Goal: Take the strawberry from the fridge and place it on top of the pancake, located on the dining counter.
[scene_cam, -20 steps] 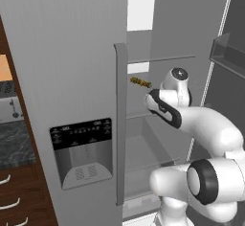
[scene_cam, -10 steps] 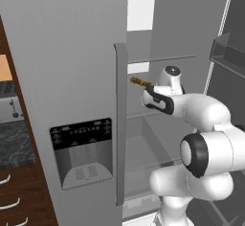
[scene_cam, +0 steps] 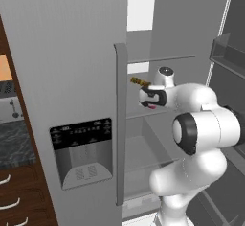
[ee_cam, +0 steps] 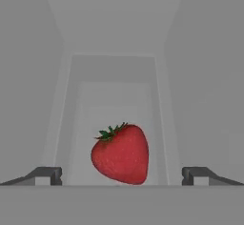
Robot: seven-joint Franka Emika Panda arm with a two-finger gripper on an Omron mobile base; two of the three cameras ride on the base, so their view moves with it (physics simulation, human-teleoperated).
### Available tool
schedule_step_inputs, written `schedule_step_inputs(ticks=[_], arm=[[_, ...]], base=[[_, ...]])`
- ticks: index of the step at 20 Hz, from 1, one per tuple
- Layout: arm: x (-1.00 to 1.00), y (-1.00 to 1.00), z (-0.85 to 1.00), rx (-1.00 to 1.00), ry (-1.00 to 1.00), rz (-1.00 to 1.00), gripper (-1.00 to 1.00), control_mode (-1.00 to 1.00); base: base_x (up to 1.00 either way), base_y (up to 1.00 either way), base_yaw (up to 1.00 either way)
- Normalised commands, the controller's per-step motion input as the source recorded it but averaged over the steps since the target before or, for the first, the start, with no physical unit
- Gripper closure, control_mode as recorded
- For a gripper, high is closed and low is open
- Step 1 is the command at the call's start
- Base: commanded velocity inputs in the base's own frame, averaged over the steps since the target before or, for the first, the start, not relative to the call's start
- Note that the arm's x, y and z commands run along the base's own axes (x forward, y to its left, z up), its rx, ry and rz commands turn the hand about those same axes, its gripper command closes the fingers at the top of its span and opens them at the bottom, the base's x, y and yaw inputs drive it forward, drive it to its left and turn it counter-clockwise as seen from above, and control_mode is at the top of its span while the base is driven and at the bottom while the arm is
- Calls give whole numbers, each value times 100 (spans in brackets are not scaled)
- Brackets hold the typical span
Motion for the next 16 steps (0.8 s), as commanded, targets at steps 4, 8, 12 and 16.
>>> schedule_step_inputs(ticks=[4,8,12,16], arm=[[34,0,-24,0,2,0,-100,-100],[11,0,-21,0,1,0,-100,-100],[0,0,-9,0,0,0,-100,-100],[0,0,-17,0,2,0,-100,-100]], base=[[0,0,0],[0,0,0],[0,0,0],[0,0,0]])
